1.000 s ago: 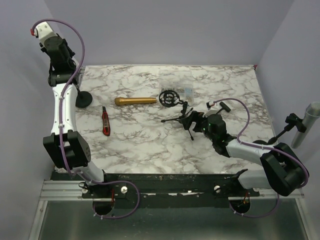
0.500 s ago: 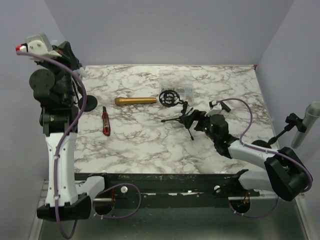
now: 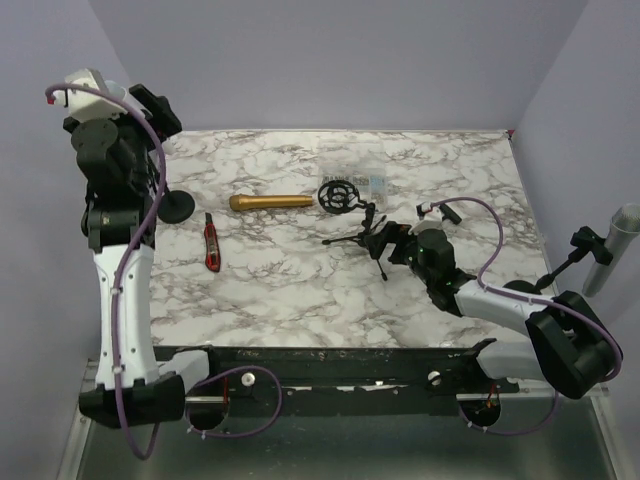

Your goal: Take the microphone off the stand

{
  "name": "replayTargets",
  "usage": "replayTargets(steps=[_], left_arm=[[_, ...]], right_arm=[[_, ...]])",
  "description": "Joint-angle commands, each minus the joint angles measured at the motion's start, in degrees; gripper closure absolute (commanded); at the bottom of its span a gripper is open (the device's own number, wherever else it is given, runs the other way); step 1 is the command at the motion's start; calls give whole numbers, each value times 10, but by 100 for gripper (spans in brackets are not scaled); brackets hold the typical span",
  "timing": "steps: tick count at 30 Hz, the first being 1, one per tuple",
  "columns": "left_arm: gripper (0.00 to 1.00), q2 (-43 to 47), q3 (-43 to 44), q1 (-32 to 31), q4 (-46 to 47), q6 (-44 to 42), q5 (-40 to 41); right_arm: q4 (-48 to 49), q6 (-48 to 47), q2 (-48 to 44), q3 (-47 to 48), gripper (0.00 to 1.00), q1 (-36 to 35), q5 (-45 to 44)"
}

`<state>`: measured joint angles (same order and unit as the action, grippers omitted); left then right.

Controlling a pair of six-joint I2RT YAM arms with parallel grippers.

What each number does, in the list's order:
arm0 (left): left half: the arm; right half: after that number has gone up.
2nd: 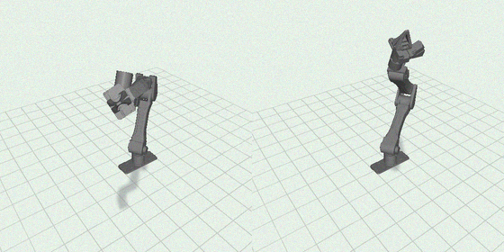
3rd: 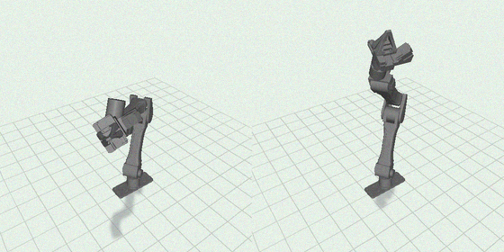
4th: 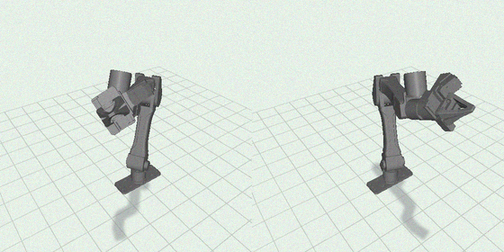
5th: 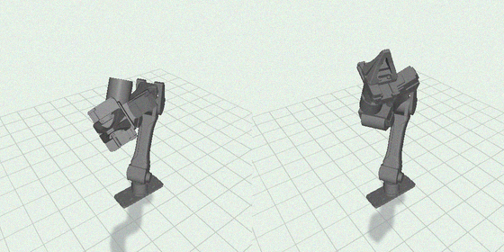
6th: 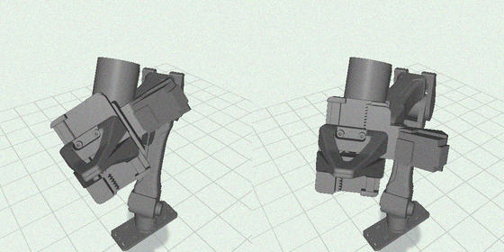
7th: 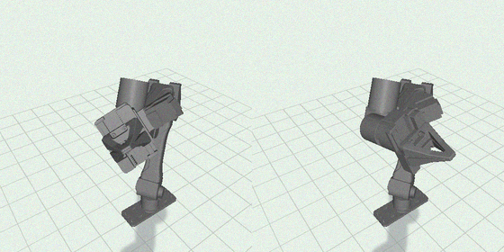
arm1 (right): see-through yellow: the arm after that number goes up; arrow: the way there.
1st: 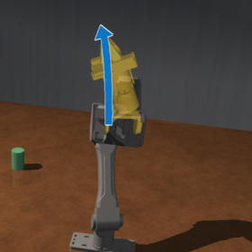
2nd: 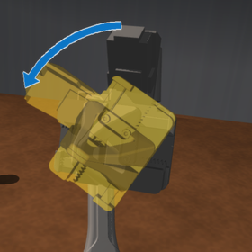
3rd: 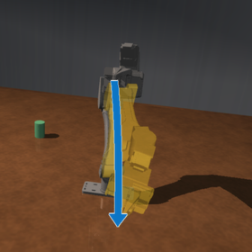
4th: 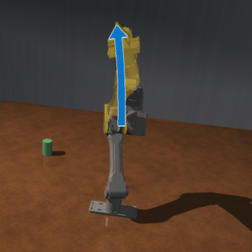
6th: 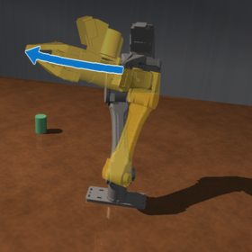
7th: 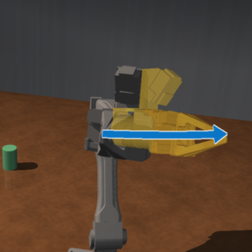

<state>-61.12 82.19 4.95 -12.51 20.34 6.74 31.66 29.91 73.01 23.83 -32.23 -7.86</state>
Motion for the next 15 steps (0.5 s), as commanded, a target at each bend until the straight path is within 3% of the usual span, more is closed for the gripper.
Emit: replayTargets(steps=[1, 6, 11, 15], left_arm=[[1, -97, 65, 46, -75, 38, -33], [2, -186, 129, 80, -121, 53, -21], [2, -197, 65, 128, -40, 60, -135], [2, -216, 68, 133, -30, 34, -102]], right_arm=[[15, -8, 8, -2, 0, 2, 7], [20, -9, 4, -4, 1, 2, 8], [21, -9, 3, -5, 1, 2, 11], [23, -6, 3, -5, 1, 2, 13]])
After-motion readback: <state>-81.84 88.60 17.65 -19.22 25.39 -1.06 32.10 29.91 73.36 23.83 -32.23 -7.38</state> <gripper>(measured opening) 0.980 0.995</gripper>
